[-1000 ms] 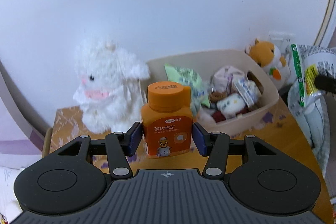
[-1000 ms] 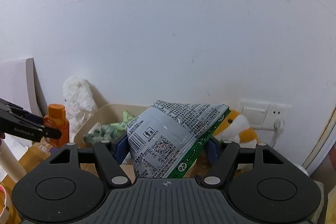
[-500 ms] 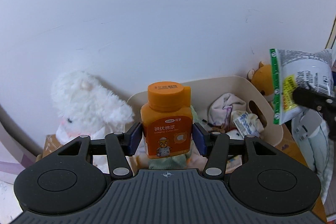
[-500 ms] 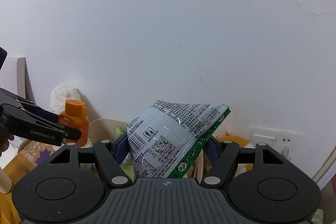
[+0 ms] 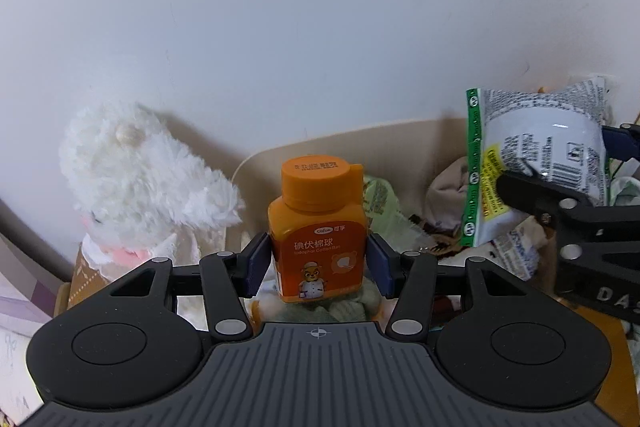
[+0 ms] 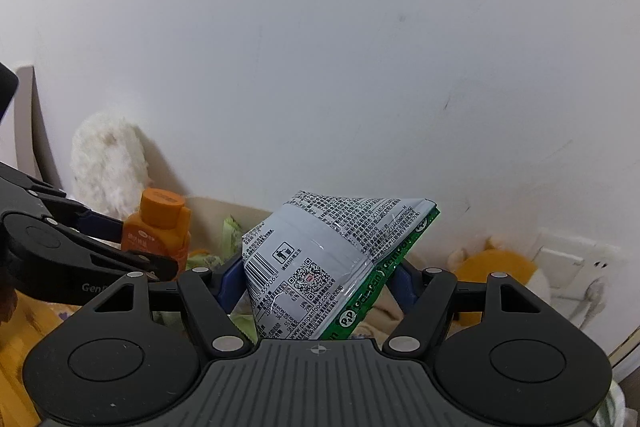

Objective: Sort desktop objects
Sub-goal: 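Carry the orange bottle with the left tool while the right tool carries the snack bag to the basket, then open the left tool over the basket while the right tool releases the snack bag inside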

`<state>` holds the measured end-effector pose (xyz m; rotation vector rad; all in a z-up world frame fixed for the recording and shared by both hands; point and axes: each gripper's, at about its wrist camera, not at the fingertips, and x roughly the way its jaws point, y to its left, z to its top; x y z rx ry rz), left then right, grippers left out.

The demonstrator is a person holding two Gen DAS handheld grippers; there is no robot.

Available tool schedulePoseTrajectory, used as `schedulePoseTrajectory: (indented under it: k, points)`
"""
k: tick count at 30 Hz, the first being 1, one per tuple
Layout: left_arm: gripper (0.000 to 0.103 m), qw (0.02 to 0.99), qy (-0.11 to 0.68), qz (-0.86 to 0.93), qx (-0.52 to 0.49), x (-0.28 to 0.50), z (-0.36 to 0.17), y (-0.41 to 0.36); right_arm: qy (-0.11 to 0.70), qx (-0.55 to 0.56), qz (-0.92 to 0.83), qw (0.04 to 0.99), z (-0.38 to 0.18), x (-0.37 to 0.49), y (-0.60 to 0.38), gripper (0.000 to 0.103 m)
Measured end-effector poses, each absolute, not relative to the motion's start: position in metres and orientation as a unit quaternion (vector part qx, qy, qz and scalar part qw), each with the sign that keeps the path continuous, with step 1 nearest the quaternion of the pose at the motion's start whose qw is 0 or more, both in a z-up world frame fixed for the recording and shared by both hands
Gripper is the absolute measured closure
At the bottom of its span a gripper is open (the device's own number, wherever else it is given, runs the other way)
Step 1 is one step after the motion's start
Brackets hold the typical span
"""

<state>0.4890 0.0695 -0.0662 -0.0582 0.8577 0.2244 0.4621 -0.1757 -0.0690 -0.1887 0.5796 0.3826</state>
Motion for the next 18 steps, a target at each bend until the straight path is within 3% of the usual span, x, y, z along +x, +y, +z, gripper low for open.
schedulePoseTrajectory:
  k: [7,12,18]
  points:
    - [0.049,0.898,0.427,0.101,-0.026,0.495,-0.074,0.073,0.316,-0.105,0.178,0.926,-0.091,0.471,-0.167,0.032]
    - [0.031,0.898,0.426,0.105,-0.03,0.496,-0.069,0.074,0.32,-0.113,0.17,0.925,-0.095,0.477,-0.163,0.023]
    - [0.023,0.896,0.43,0.109,-0.024,0.499,-0.066,0.072,0.314,-0.114,0.16,0.929,-0.09,0.469,-0.174,0.002]
